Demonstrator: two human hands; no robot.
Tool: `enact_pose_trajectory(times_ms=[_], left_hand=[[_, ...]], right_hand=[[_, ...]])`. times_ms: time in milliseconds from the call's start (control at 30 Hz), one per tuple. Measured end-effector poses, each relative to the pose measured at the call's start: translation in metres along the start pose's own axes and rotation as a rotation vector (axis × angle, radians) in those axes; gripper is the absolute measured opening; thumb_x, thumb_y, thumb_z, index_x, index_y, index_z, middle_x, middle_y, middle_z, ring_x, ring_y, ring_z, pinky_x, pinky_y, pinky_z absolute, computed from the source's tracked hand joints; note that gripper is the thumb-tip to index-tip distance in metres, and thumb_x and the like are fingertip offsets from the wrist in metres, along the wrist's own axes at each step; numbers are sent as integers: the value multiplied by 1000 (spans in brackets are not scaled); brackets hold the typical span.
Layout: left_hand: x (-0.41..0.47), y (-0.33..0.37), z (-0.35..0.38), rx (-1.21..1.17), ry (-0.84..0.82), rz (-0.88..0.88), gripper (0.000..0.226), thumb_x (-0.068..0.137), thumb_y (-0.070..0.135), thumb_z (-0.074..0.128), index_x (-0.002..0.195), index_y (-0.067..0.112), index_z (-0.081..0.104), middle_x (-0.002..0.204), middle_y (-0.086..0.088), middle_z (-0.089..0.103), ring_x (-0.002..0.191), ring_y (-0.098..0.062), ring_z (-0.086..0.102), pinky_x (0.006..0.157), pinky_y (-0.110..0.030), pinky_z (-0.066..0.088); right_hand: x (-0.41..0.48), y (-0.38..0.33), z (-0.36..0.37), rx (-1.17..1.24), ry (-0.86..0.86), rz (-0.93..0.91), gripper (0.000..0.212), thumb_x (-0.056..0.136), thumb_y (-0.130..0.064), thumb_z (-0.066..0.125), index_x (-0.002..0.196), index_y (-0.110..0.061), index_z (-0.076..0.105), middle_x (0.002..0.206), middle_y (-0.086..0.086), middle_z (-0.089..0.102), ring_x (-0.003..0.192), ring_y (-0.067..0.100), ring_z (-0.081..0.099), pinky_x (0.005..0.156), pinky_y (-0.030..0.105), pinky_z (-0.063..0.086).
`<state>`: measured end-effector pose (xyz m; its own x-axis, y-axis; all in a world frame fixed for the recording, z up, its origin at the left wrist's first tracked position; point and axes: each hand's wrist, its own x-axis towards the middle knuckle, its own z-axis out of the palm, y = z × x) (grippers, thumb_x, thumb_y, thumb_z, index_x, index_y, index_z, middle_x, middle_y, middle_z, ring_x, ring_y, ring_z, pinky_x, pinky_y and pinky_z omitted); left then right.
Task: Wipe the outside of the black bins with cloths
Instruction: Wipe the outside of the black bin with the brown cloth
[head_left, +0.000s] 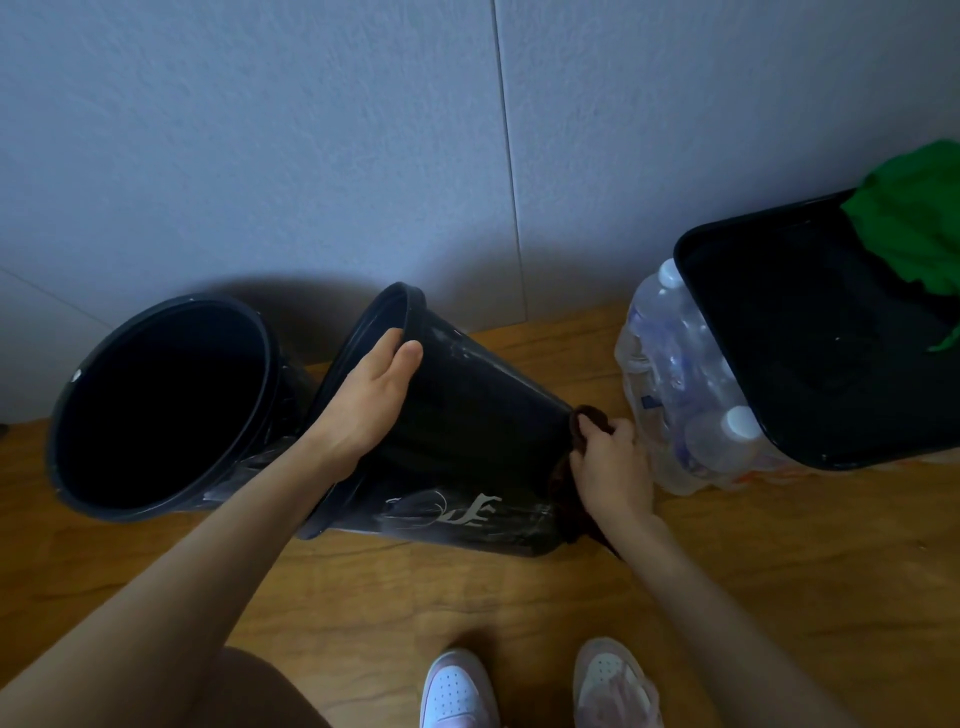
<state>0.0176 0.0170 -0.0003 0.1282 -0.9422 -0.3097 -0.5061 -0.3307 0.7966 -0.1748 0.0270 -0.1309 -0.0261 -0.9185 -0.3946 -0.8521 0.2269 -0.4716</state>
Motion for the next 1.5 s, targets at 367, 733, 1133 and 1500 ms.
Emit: enact_pose_trajectory(times_ms=[367, 733, 1133, 1500], left_hand=[[2, -6, -10, -24, 7, -41, 22, 101, 32, 30, 106, 37, 51, 111, 19, 52, 98, 10, 47, 88, -5, 34], [0, -3, -14, 162, 52, 54, 31, 100, 26, 35, 107, 1, 52, 101, -26, 58, 95, -38, 56, 83, -49, 46], [-6, 7, -10, 118, -25, 81, 23, 100, 21, 36, 112, 5, 48, 100, -28, 58, 92, -43, 57, 82, -56, 48], [-8, -3, -15, 5, -56, 55, 16, 100, 20, 36, 109, 21, 50, 90, -7, 59, 87, -7, 64, 86, -25, 55]], right_hand=[[10, -17, -5, 19, 72, -199, 51, 94, -27, 46, 142, -34, 31, 142, 4, 31, 127, 26, 33, 99, 40, 43], [30, 31, -15, 169, 20, -75, 37, 93, -15, 48, 129, -23, 51, 111, 2, 62, 102, 17, 58, 89, 35, 50], [-31, -93, -27, 362, 256, -506, 58, 89, -10, 54, 141, -30, 38, 141, 0, 37, 131, 16, 31, 94, 14, 36], [-7, -111, -20, 112, 338, -434, 50, 92, -32, 50, 140, -36, 36, 141, 6, 34, 122, 28, 36, 83, 39, 52]])
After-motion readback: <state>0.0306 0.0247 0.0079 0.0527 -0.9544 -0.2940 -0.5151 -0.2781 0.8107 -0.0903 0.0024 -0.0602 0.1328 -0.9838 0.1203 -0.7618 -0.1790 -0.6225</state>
